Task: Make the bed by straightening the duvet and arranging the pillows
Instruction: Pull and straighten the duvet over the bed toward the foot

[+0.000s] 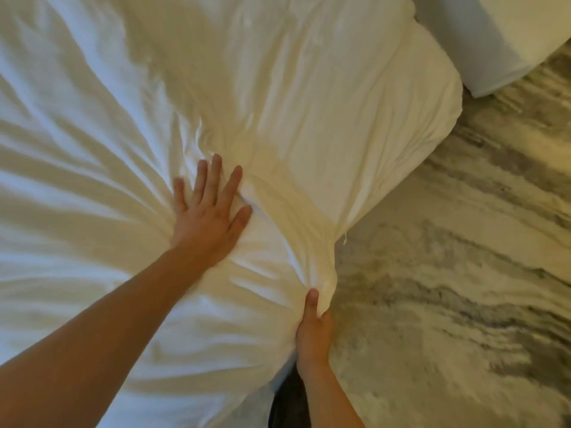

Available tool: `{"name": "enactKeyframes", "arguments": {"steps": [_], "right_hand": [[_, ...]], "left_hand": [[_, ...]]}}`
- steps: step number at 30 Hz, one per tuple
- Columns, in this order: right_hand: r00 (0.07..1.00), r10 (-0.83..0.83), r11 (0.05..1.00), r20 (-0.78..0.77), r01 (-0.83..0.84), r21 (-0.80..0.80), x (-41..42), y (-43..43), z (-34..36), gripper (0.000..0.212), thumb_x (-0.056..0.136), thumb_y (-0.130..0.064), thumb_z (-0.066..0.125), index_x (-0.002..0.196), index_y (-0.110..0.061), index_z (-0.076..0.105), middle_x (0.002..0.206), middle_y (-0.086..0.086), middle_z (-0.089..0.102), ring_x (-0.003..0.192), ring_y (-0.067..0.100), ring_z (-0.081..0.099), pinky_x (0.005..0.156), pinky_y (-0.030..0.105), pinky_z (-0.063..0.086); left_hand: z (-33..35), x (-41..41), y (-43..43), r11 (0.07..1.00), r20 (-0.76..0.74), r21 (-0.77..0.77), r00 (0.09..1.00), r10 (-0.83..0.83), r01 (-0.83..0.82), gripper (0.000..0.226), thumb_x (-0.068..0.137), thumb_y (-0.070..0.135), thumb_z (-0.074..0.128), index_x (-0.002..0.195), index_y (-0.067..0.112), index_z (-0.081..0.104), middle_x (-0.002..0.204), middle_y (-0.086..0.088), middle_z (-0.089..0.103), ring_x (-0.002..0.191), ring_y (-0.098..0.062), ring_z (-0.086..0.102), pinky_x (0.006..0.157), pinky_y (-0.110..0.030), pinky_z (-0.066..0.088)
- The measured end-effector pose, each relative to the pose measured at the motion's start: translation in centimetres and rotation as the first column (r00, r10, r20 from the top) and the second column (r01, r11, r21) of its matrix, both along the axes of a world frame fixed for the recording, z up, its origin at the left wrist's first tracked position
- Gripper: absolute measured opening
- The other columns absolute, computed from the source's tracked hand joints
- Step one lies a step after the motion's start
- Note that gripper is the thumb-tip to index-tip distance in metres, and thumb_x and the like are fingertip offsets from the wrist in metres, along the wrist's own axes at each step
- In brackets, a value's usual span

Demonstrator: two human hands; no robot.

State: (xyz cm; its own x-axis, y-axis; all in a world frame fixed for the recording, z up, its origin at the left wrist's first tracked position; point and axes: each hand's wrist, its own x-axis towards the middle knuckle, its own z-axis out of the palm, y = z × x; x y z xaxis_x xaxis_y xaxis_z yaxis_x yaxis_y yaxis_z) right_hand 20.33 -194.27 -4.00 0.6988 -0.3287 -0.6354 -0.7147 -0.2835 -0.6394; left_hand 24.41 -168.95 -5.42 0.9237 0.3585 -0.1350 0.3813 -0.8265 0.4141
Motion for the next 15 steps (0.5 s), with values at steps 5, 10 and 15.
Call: {"name": "enactKeyframes", "arguments": {"steps": [5,10,15], "right_hand": [[0.99,0.138,0.99,-0.026,-0.138,-0.008,5.3,-2.7,1.2,0.049,0.102,-0.05,0.056,0.145,-0.027,0.047,0.122,-0.013,0.056,0.108,0.01,0.056,0.087,0.025,0.044],[0.988,0.138,0.981,0.062,-0.145,0.131,18.8,-4.7,1.4,0.04,0.103,-0.047,0.056,0.136,-0.024,0.06,0.129,-0.004,0.063,0.12,0.02,0.059,0.098,0.034,0.046],[1.0,-0.001,0.868,-0.022,0.012,0.497,34.5,-6.5,-0.1,0.077,0.095,-0.062,0.06,0.151,-0.012,0.045,0.146,0.008,0.055,0.12,0.02,0.058,0.109,0.032,0.045]], "left_hand": [[1.5,0.4,-6.1,0.987,-0.132,-0.108,0.985,0.108,-0.123,0.078,0.098,0.076,0.016,0.162,0.041,-0.013,0.168,0.006,-0.032,0.155,-0.022,-0.03,0.121,-0.066,-0.011],[1.4,3.7,-11.2,0.966,-0.221,-0.056,0.946,0.236,-0.254,0.08,0.096,0.078,0.014,0.163,0.041,-0.009,0.169,-0.003,-0.029,0.156,-0.024,-0.028,0.123,-0.064,-0.01],[0.1,7.8,-15.2,0.891,-0.254,0.072,0.856,0.45,-0.447,0.086,0.096,0.077,0.015,0.165,0.029,0.003,0.171,-0.006,-0.023,0.157,-0.027,-0.025,0.124,-0.063,-0.006]]}}
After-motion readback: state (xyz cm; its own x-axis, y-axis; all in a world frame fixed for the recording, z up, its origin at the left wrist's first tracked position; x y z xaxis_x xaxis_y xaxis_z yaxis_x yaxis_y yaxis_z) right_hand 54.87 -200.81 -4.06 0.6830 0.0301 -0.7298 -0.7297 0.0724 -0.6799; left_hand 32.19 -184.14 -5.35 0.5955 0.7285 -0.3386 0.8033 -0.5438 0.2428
